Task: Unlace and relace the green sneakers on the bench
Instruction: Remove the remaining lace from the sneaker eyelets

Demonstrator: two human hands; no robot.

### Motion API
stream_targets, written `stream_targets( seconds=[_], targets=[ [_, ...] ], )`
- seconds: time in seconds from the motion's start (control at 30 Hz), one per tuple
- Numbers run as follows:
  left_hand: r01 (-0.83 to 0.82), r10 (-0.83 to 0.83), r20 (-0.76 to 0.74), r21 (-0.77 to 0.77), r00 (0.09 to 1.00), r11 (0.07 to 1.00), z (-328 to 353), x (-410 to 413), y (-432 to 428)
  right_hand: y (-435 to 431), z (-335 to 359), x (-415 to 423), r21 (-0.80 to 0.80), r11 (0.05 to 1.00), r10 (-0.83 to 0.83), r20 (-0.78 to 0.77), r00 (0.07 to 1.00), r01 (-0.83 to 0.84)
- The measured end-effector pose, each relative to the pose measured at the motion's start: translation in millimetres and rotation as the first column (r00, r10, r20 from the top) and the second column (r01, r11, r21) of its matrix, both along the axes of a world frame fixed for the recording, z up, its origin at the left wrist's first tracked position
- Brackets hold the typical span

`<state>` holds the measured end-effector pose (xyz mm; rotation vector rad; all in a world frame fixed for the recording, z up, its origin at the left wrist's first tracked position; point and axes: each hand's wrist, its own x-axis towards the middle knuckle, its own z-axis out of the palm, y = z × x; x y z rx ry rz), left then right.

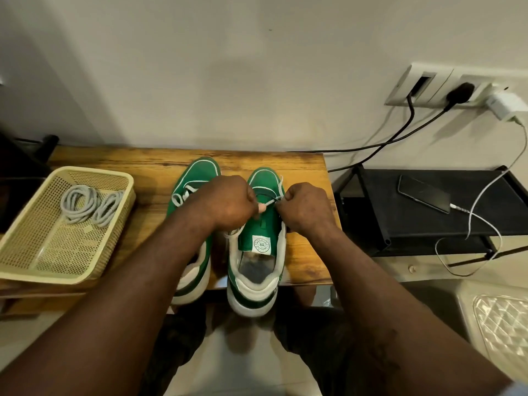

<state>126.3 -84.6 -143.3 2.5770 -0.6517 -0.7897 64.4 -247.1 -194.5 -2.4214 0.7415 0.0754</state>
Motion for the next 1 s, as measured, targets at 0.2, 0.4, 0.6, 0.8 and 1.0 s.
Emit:
stream_targets(
  seconds=[0.2, 0.4, 0.6, 0.8, 1.0],
  targets=[
    [-0.125, -0.069, -0.224, -0.745, 0.972, 0.655, 19.9, -5.9, 0.1, -0.1, -1.1, -0.5, -0.03, 1.0, 0.007, 0.004, 1.0, -0.006],
    [-0.165, 0.008, -0.291, -0.521, 0.957, 0.837, 17.0, 0.3, 8.1, 0.4, -1.4, 0.8, -0.018, 1.0, 0.021, 0.009, 1.0, -0.021],
    [-0.136, 0.152, 0.133, -0.124, 0.979, 0.983, -11.6, -7.3, -10.2, -2.5, -0.6, -0.5, -0.005, 0.998, 0.056, 0.028, 0.998, -0.056],
    [-0.129, 0.121, 0.342, -0.001, 0.932, 0.992, -34.0, -15.2, -31.2, -4.3, -3.5, -1.2, -0.007, 0.995, 0.1, 0.045, 0.994, -0.1],
    [-0.117, 0.116, 0.32, -0.017, 0.94, 0.993, -43.4, -12.1, -30.5, -5.9, -1.7, -1.0, 0.001, 0.993, 0.12, 0.034, 0.992, -0.12]
  ],
)
